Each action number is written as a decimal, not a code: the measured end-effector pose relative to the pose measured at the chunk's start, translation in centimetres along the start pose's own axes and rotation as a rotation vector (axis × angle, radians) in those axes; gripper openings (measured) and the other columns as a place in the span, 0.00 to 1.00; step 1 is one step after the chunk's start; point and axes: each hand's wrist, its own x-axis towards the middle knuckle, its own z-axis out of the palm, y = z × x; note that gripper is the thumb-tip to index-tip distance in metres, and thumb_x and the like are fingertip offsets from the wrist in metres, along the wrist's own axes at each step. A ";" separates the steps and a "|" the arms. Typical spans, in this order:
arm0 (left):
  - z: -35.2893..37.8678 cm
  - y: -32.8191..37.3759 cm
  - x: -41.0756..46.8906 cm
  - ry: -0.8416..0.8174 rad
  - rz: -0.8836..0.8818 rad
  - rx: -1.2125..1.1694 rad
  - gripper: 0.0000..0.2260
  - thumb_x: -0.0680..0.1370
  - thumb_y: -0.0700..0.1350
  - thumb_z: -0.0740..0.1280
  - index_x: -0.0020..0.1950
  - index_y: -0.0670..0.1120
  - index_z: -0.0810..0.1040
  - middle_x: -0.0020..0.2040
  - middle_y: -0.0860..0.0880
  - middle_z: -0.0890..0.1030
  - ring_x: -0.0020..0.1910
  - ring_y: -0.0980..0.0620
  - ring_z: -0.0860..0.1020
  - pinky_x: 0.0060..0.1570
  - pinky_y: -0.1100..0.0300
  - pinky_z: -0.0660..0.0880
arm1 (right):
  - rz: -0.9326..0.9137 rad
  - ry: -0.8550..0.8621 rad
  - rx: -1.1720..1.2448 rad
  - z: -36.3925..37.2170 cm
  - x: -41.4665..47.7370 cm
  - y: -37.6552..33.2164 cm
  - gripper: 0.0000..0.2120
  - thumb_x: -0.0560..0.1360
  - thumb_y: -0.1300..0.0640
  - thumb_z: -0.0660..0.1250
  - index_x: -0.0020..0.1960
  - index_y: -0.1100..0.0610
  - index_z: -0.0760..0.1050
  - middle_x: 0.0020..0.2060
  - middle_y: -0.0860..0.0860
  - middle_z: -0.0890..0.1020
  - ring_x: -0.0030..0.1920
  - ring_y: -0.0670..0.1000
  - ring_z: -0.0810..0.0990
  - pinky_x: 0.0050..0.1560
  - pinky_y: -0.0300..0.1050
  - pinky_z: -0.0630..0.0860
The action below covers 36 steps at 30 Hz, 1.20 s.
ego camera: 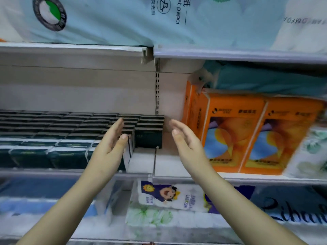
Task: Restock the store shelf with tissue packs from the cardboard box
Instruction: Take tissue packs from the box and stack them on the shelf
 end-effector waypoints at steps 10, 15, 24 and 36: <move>-7.6 -0.3 -10.6 0.191 -0.158 0.079 0.20 0.82 0.49 0.59 0.73 0.64 0.62 0.70 0.68 0.67 0.67 0.72 0.65 0.68 0.62 0.63 | 0.021 -0.243 0.116 8.1 -5.2 -2.1 0.18 0.82 0.54 0.57 0.72 0.53 0.69 0.67 0.41 0.74 0.64 0.30 0.69 0.59 0.22 0.66; -13.8 -1.6 -15.2 0.295 -0.234 0.126 0.22 0.82 0.49 0.58 0.76 0.60 0.60 0.72 0.64 0.65 0.70 0.67 0.64 0.68 0.64 0.62 | 0.047 -0.386 0.147 14.9 -7.4 -2.8 0.16 0.82 0.53 0.58 0.70 0.48 0.69 0.64 0.37 0.74 0.63 0.30 0.70 0.61 0.25 0.67; -26.3 -7.3 -27.8 0.420 -0.434 0.230 0.19 0.82 0.56 0.58 0.67 0.75 0.57 0.65 0.75 0.64 0.61 0.78 0.64 0.61 0.68 0.64 | 0.131 -0.637 0.205 32.7 -13.7 -1.9 0.15 0.82 0.53 0.58 0.68 0.49 0.71 0.64 0.38 0.75 0.63 0.32 0.72 0.61 0.32 0.70; -32.6 -14.5 -37.4 0.573 -0.726 0.249 0.21 0.81 0.56 0.57 0.73 0.65 0.56 0.70 0.67 0.60 0.67 0.69 0.59 0.65 0.67 0.57 | 0.335 -0.898 0.121 45.8 -20.8 5.0 0.18 0.83 0.54 0.57 0.72 0.53 0.66 0.67 0.47 0.75 0.65 0.39 0.73 0.61 0.26 0.69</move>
